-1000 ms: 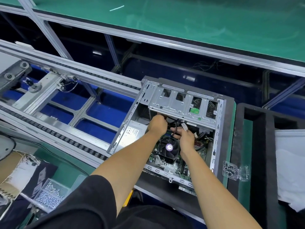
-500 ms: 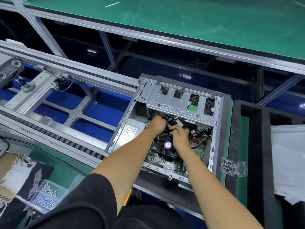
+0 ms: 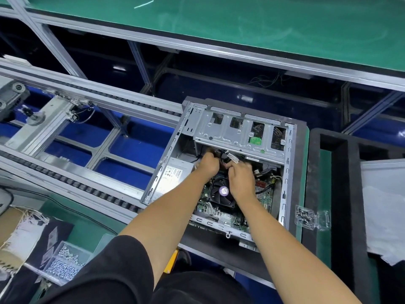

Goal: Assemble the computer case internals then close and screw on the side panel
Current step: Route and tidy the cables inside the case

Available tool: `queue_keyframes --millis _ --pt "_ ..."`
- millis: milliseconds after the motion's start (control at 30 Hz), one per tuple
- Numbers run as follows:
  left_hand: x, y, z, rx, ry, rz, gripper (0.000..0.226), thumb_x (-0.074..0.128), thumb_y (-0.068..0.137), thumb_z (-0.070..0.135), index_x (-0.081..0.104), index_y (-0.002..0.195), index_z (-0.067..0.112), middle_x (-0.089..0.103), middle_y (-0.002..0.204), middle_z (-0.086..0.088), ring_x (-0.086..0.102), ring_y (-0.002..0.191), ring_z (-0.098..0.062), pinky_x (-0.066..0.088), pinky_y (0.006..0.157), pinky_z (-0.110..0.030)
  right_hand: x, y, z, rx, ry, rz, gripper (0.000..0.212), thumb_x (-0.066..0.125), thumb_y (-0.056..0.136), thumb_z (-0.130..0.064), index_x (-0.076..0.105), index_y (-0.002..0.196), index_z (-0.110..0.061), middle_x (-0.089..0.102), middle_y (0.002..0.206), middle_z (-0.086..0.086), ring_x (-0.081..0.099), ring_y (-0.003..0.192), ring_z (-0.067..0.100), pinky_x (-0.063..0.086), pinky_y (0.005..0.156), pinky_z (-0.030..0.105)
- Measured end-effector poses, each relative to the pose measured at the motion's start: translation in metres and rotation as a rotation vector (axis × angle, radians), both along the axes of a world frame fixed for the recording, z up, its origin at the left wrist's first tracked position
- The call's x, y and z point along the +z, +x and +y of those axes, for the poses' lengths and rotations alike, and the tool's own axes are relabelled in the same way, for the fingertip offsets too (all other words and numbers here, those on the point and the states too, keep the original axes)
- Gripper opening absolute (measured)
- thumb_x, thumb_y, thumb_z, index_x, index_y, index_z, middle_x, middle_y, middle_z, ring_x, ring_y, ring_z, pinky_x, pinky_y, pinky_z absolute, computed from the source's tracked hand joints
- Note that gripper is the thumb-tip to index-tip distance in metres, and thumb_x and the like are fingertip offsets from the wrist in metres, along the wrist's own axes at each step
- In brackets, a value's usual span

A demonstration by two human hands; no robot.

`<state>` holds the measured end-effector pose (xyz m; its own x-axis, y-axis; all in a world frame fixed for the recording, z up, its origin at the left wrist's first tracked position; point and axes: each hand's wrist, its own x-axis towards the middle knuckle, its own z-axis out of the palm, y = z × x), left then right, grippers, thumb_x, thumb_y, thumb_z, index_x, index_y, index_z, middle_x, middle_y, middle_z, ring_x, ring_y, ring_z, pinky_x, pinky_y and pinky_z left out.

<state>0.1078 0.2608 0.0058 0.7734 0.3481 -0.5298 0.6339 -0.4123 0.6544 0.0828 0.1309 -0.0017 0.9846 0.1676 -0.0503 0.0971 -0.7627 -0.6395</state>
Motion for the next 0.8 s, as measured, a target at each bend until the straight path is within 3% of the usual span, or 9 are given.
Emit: queue_keyframes --millis 67,133,200,267,433,500,567,633,800 --pt "-0.002 -0.001 0.000 0.019 -0.015 -0.037 0.020 0.043 0.101 0.012 0.060 0.101 0.000 0.065 0.112 -0.025 0.060 0.109 -0.041 0.048 0.099 -0.047 0.004 -0.001 -0.001 -0.041 0.024 0.006 0.034 0.043 0.102 -0.006 0.076 0.107 -0.016 0.072 0.098 0.007 0.060 0.091 0.024 0.037 0.068 0.030" --pt "-0.002 -0.003 0.000 0.059 -0.031 -0.116 0.015 0.047 0.101 0.007 0.060 0.105 0.002 0.066 0.103 -0.019 0.062 0.103 -0.037 0.050 0.092 -0.042 0.008 -0.003 -0.001 -0.065 0.002 0.025 0.035 0.041 0.103 -0.009 0.074 0.104 -0.018 0.069 0.089 0.004 0.060 0.077 0.022 0.043 0.067 0.031" --pt "0.000 -0.005 0.002 0.116 -0.039 -0.211 0.009 0.051 0.099 0.004 0.058 0.102 0.008 0.066 0.096 -0.014 0.063 0.093 -0.032 0.050 0.078 -0.036 0.013 -0.004 0.000 -0.025 -0.080 -0.003 0.034 0.040 0.103 -0.010 0.072 0.105 -0.017 0.068 0.094 0.003 0.063 0.083 0.024 0.049 0.073 0.034" --pt "0.001 -0.007 0.003 0.181 -0.050 -0.284 0.007 0.054 0.099 0.003 0.057 0.101 0.009 0.064 0.093 -0.008 0.059 0.087 -0.024 0.043 0.064 -0.028 0.017 -0.005 0.003 0.047 -0.113 -0.059 0.030 0.040 0.103 -0.011 0.070 0.103 -0.014 0.066 0.090 0.006 0.063 0.083 0.028 0.046 0.070 0.035" --pt "0.002 -0.010 0.001 0.243 -0.104 -0.356 0.003 0.058 0.100 0.009 0.056 0.098 0.010 0.062 0.087 -0.003 0.055 0.077 -0.014 0.035 0.057 -0.018 0.015 -0.005 0.012 0.067 -0.107 -0.023 0.023 0.041 0.101 -0.012 0.064 0.100 -0.012 0.065 0.073 0.010 0.061 0.069 0.033 0.051 0.065 0.039" --pt "0.003 -0.013 0.000 0.245 -0.114 -0.377 0.006 0.058 0.101 0.011 0.054 0.096 0.010 0.060 0.083 0.001 0.054 0.071 -0.008 0.036 0.054 -0.015 0.012 -0.003 0.010 0.038 -0.040 0.020 0.023 0.043 0.099 -0.011 0.065 0.098 -0.014 0.067 0.072 0.007 0.061 0.064 0.026 0.049 0.063 0.035" --pt "0.003 -0.016 0.000 0.229 -0.106 -0.385 0.009 0.057 0.101 0.012 0.053 0.094 0.011 0.057 0.080 0.005 0.052 0.069 -0.004 0.034 0.051 -0.010 0.008 -0.002 0.006 -0.019 0.171 0.087 0.025 0.045 0.095 -0.005 0.066 0.091 -0.017 0.072 0.075 -0.001 0.056 0.051 0.005 0.042 0.052 0.025" --pt "0.003 -0.019 -0.001 0.209 -0.097 -0.379 0.010 0.057 0.102 0.014 0.050 0.095 0.011 0.056 0.081 0.005 0.051 0.070 -0.002 0.035 0.055 -0.013 0.006 -0.001 0.002 -0.059 0.377 0.122 0.030 0.045 0.092 0.001 0.067 0.086 -0.018 0.076 0.080 -0.005 0.050 0.042 0.000 0.032 0.045 0.012" --pt "0.007 -0.023 0.000 0.194 -0.118 -0.392 0.009 0.053 0.104 0.014 0.048 0.097 0.012 0.055 0.085 0.004 0.051 0.074 -0.003 0.036 0.060 -0.017 0.004 0.000 0.000 -0.037 0.480 0.130 0.023 0.051 0.093 -0.001 0.068 0.085 -0.014 0.077 0.083 -0.003 0.049 0.041 -0.007 0.032 0.043 0.006"
